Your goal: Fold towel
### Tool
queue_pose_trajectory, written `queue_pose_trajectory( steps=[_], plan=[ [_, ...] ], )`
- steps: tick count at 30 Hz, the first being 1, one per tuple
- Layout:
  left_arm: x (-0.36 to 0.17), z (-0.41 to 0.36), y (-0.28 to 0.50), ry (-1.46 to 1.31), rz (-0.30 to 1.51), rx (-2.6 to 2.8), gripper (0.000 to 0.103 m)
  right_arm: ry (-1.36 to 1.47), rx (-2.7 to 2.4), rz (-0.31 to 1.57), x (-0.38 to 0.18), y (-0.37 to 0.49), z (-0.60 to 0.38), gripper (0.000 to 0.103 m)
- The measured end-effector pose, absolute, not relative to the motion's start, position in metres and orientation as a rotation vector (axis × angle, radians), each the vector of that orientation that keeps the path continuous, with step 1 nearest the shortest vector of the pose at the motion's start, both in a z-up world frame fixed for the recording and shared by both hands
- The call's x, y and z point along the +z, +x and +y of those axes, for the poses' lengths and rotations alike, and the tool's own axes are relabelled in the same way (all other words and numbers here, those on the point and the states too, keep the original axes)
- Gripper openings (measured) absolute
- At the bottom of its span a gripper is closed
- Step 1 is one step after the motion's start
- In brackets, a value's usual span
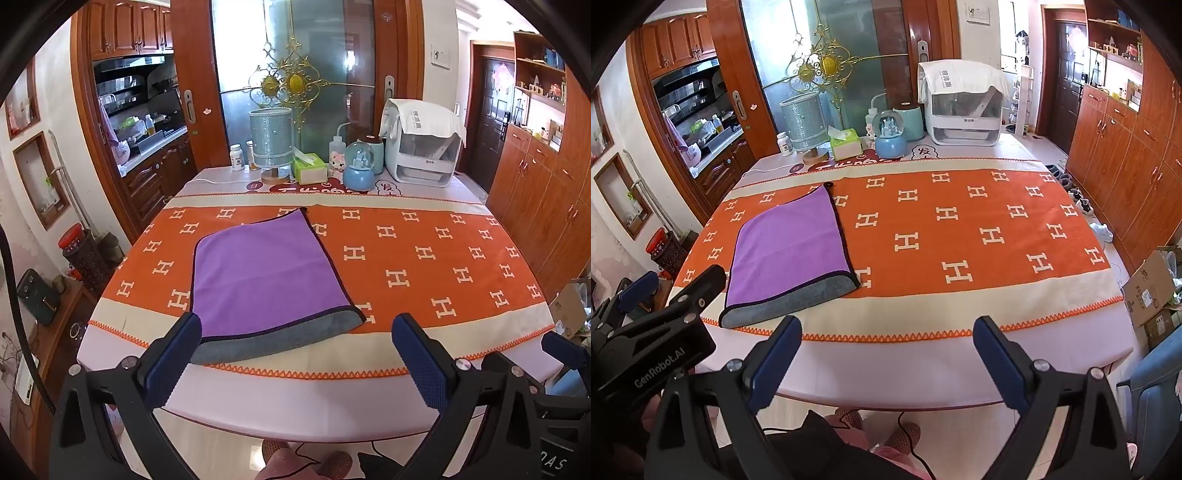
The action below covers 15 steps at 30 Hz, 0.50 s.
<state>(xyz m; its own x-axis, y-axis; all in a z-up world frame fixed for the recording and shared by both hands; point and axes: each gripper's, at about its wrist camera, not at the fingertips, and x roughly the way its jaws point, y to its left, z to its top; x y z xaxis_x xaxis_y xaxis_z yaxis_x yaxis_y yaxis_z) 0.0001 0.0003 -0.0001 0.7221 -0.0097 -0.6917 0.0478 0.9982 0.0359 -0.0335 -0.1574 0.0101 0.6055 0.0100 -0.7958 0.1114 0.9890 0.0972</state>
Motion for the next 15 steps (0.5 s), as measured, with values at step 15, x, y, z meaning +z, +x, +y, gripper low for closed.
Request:
queue_pose_trajectory(
  steps=[15],
  plan=[
    [0.0032,0.0002,0.0021,0.058,0.759,-0.029,0.102,0.139,-0.061,0.923,0.0098,-0.0312,-0.1546,0.095]
  ],
)
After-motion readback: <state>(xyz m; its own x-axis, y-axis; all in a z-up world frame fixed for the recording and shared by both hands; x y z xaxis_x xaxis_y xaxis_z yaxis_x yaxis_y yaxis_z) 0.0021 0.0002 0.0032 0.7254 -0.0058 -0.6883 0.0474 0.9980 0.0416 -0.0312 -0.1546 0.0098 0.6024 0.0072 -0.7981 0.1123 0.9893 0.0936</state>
